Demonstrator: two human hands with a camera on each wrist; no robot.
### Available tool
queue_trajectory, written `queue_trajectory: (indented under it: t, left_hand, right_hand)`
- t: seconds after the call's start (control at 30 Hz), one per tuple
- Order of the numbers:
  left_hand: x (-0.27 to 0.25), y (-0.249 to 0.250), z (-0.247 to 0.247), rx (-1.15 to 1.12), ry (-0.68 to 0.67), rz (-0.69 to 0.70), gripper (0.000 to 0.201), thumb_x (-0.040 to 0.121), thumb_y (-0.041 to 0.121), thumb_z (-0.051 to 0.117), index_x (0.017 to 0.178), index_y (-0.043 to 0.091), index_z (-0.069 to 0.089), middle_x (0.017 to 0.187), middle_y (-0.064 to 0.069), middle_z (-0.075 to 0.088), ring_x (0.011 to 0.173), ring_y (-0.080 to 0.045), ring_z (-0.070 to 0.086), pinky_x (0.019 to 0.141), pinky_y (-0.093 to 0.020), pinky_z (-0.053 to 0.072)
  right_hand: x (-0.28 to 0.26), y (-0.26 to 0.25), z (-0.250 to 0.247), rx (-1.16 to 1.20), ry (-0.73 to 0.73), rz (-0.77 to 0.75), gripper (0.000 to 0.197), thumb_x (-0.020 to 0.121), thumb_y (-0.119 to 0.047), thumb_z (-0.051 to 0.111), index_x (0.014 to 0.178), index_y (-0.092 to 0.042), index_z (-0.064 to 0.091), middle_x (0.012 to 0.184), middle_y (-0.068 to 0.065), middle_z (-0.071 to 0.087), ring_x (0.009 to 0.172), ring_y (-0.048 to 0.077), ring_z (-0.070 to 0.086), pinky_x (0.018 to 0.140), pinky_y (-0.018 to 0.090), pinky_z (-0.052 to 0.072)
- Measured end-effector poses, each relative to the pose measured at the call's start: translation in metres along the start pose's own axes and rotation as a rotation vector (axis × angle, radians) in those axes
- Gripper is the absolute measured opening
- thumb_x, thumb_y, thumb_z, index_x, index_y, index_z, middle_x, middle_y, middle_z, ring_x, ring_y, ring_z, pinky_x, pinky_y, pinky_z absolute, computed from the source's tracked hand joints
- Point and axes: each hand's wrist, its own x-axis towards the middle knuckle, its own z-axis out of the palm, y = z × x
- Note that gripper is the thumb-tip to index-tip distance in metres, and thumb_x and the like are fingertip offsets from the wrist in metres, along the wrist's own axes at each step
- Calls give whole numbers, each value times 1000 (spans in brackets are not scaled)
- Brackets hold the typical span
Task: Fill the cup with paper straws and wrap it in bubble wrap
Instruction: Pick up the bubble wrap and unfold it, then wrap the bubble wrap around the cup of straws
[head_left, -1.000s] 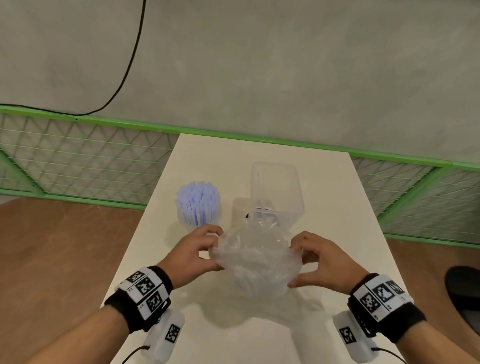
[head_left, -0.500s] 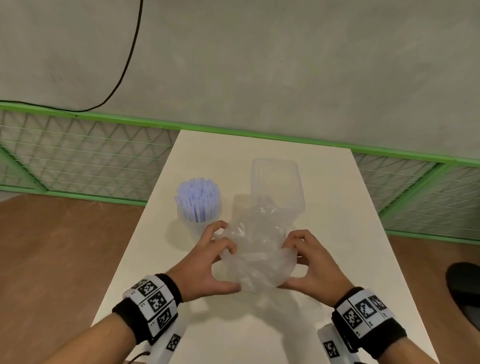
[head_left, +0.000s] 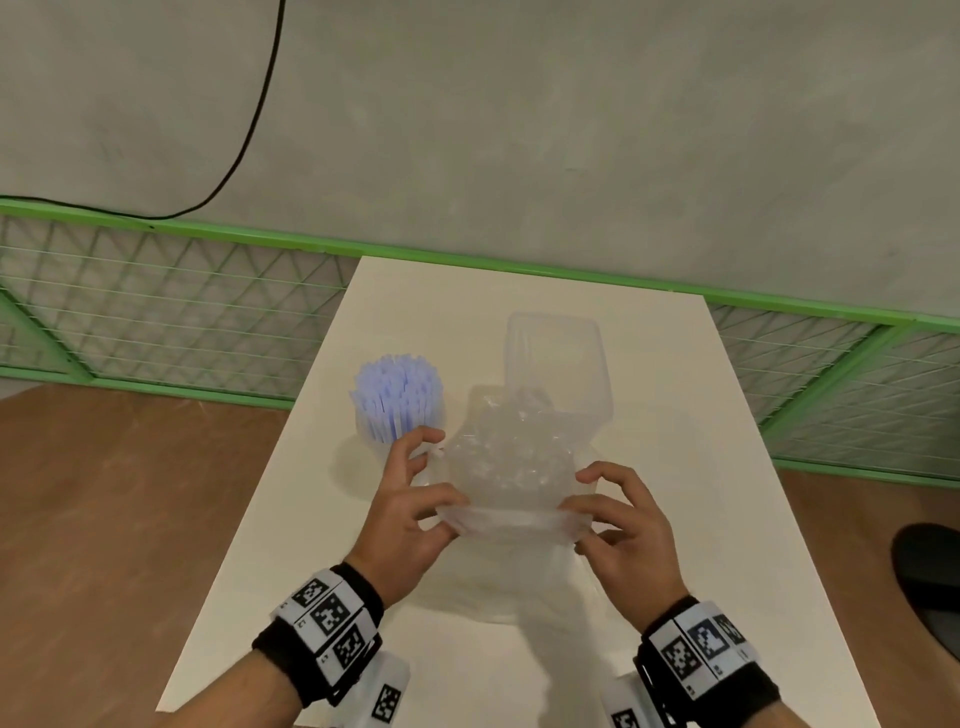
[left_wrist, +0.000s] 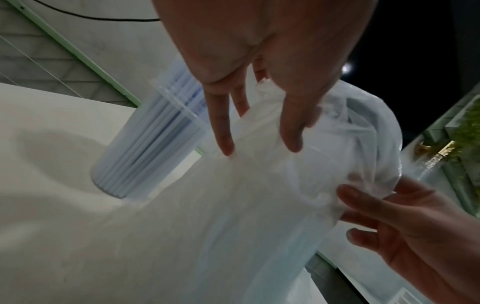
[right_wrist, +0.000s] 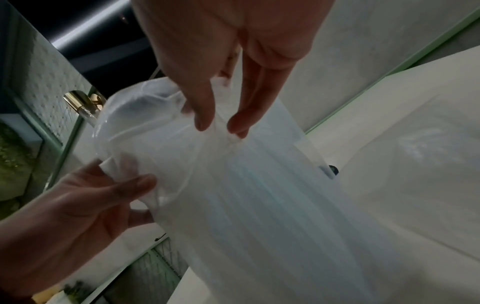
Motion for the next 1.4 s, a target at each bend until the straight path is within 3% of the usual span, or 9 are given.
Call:
queue_trajectory:
  t: [0.13,0.27,0.43,0.6,0.77,0.9,0.97,1.13,1.4]
  left_hand:
    - [-5,-3,2,131,-60,110,24,81,9,72,85,32,76,146,3,31,141,-19,33,117,-30,26]
    - [-18,3,-7,46,-194,-11,18,77,42,80,92,34,76,152,8,28,143,-13,34,119,-25,22]
    - [-10,8,-13,-87,-58,-209,35,62,54,84,63,20,76,130,15,54,99,-24,68,89,-50,53]
    - [-15,-6,-13,-79,-25,-250,34,51,42,88,51,23,60,121,25,58,98,-18,67,74,-37,52]
    - [-13,-18,-10,-55,-74,-358,68,42,32,95,89,53,51,113,19,56,106,-11,60,77,-25,53]
    - [3,-31,-10,76,-379,-343,119,49,43,96,138,60,19,143,20,34,133,-2,38,110,-28,37]
    - [8,-34,-4,69,-444,-395,131,44,52,96,142,63,10,150,19,33,139,-6,36,115,-46,33]
    - [1,-29,19,-110,-446,-383,131,46,34,101,137,69,13,149,19,40,138,-2,39,113,-30,36]
    - [-8,-37,33,-125,-279,-440,130,43,42,100,147,43,23,140,13,51,131,-8,49,109,-43,44]
  right_hand:
    - [-8,-5,1,-83,-103,-40,31,74,-7,64,82,-34,76,129,-13,43,77,13,61,58,29,54]
    - [-14,-16,-6,16,-174,86,15,78,-37,70,91,-31,74,135,-13,42,104,15,63,71,24,56]
    - [-4,-20,-4,120,-118,299,60,64,-21,90,106,-30,49,118,-14,51,82,20,66,63,28,55]
    - [10,-13,-4,-51,-250,333,88,52,-29,94,121,-48,43,103,-10,50,62,9,58,63,25,54]
    - [7,-1,0,-208,-327,331,85,48,-41,94,113,-49,39,101,-9,50,78,6,58,72,16,48]
    - [21,2,-8,-297,-436,281,115,37,-59,92,132,-46,27,130,-17,26,125,6,34,104,26,38]
    - [27,1,-5,-167,-510,274,134,38,-54,95,143,-46,14,142,-23,20,135,3,28,110,30,35]
    - [19,14,14,0,-477,357,126,44,-30,99,127,-70,13,126,-26,55,117,-10,51,98,19,46]
    - [4,26,19,29,-409,435,117,40,-28,100,136,-41,33,119,-21,61,112,-7,57,91,17,49]
